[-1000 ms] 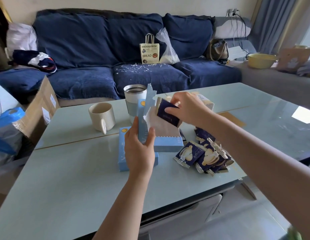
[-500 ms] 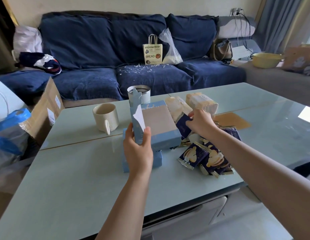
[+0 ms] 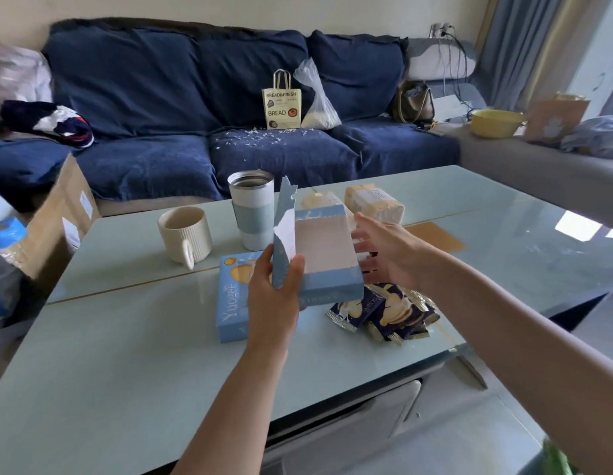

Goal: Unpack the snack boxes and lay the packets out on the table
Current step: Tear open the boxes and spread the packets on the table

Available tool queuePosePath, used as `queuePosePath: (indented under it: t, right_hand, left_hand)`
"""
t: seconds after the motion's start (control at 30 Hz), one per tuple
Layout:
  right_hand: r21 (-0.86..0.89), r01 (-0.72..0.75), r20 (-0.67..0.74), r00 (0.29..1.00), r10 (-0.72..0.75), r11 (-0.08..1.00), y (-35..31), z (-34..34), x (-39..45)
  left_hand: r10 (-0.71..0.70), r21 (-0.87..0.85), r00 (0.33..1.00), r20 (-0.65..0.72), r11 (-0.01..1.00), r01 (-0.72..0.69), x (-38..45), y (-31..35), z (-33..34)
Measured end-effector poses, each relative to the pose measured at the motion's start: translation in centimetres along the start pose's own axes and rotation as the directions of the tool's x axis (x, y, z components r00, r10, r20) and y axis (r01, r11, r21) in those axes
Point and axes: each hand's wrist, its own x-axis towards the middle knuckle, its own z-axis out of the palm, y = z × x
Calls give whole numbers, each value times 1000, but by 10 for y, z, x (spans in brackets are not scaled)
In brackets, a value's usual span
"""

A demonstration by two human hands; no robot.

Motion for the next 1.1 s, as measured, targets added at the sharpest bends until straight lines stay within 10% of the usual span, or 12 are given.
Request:
queuePosePath:
  t: [0.7, 0.9, 1.1]
  right_hand:
    - [256, 128, -57, 991, -117, 958, 11, -23, -49]
    - [-488, 342, -251, 826, -504, 803, 18, -6, -58]
    - [-561, 307, -300, 790, -534, 769, 26, -7, -52]
  left_hand:
    - [-289, -251, 926, 243, 903, 348, -14, 10, 9]
    - [-225, -251, 964, 141, 934, 255, -13, 8, 15]
    - [-173, -260, 969, 177, 941, 215, -18, 11, 18]
